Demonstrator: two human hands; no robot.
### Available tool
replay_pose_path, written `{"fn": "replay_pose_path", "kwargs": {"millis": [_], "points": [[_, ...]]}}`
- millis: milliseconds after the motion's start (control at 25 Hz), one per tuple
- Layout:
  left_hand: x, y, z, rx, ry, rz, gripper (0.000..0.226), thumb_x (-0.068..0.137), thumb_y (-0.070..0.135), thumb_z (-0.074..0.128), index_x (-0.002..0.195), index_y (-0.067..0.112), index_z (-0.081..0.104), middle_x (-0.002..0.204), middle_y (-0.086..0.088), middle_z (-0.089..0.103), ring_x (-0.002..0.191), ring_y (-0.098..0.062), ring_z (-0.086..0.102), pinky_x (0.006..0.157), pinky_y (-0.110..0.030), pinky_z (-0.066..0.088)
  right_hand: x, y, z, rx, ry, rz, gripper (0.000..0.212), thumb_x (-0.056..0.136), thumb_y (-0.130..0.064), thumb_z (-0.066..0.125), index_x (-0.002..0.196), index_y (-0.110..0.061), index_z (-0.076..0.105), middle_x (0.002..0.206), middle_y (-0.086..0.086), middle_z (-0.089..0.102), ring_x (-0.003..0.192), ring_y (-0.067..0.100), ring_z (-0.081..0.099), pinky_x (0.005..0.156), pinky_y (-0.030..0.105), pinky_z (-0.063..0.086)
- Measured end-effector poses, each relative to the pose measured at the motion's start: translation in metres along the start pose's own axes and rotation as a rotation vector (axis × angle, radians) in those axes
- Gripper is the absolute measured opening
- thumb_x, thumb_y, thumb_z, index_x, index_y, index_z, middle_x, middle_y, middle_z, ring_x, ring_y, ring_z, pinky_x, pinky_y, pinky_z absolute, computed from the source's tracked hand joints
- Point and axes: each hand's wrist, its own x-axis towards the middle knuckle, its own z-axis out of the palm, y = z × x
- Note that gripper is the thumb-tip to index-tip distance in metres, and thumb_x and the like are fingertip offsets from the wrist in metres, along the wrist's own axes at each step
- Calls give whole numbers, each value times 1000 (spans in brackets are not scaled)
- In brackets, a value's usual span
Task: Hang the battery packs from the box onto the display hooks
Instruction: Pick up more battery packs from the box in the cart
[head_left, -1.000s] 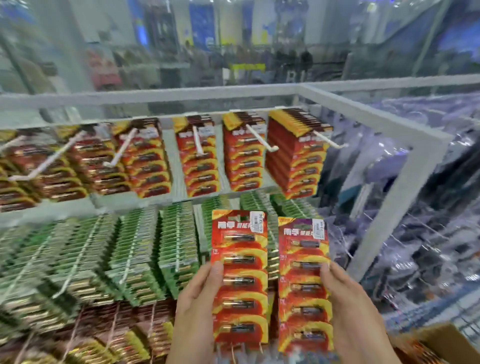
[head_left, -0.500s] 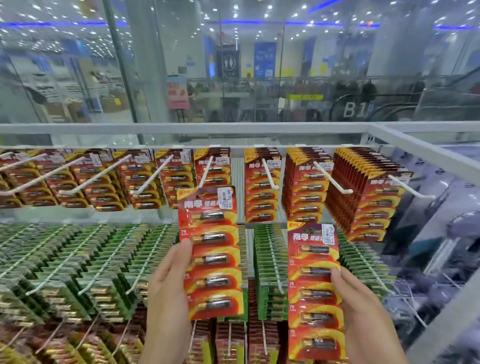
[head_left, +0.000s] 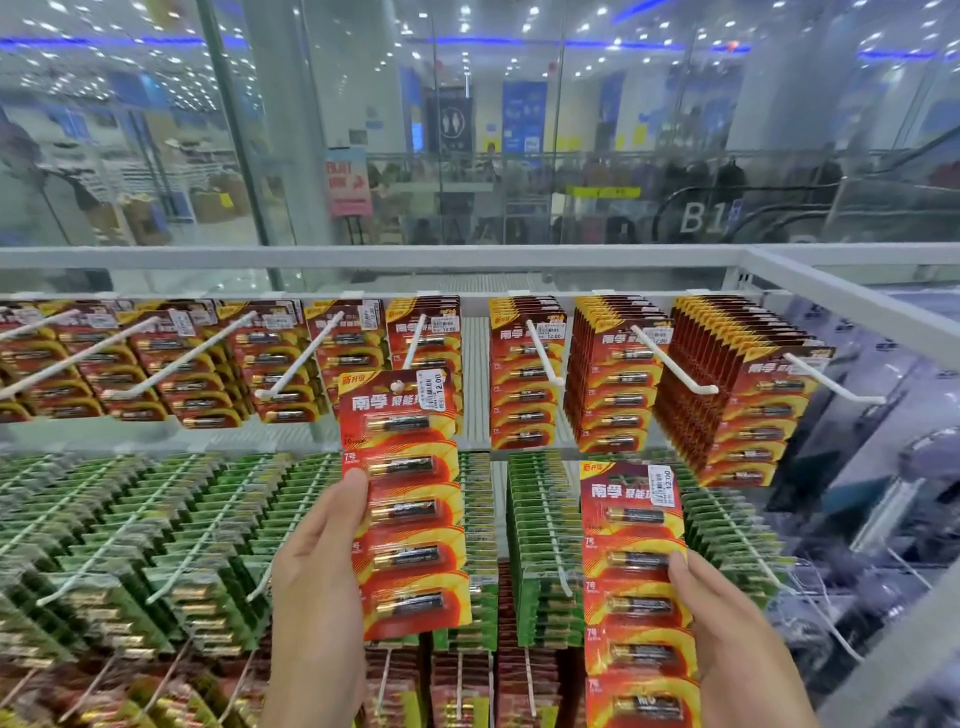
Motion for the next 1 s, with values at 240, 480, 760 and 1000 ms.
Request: {"fn": "replay_pose_path", "kwargs": {"millis": [240,480,760,1000], "points": [[39,-8,11,101,-43,27,31,103,42,55,115,22,75,102,-10,80,85,-32,79,74,-42,62,4,-3,-5,-9,-8,-22,34,93,-24,62,123,-8,68,107,17,78,88,37,77,83,52,55],[105,-12,36,147,-26,78,27,106,41,54,115,24,73,99,-3,81,84,-25,79,70,-42,64,-1,-34,-9,-86,1,-222,38,91,-31,61,124,-14,70,113,15,76,97,38,75,80,48,57],[146,-16,55,150,16,84,21,107,36,54,99,28,73,92,0,81,81,-20,79,70,-38,62,2,-55,-7,-190,35,-343,27,98,-33,59,116,-21,75,109,7,79,94,28,77,78,45,59],[154,-21,54,144,27,80,18,105,39,57,103,29,72,94,1,81,86,-22,79,78,-43,63,13,-54,-18,-181,40,-294,28,99,-33,61,121,-21,74,113,7,78,103,33,75,95,58,55]]}}
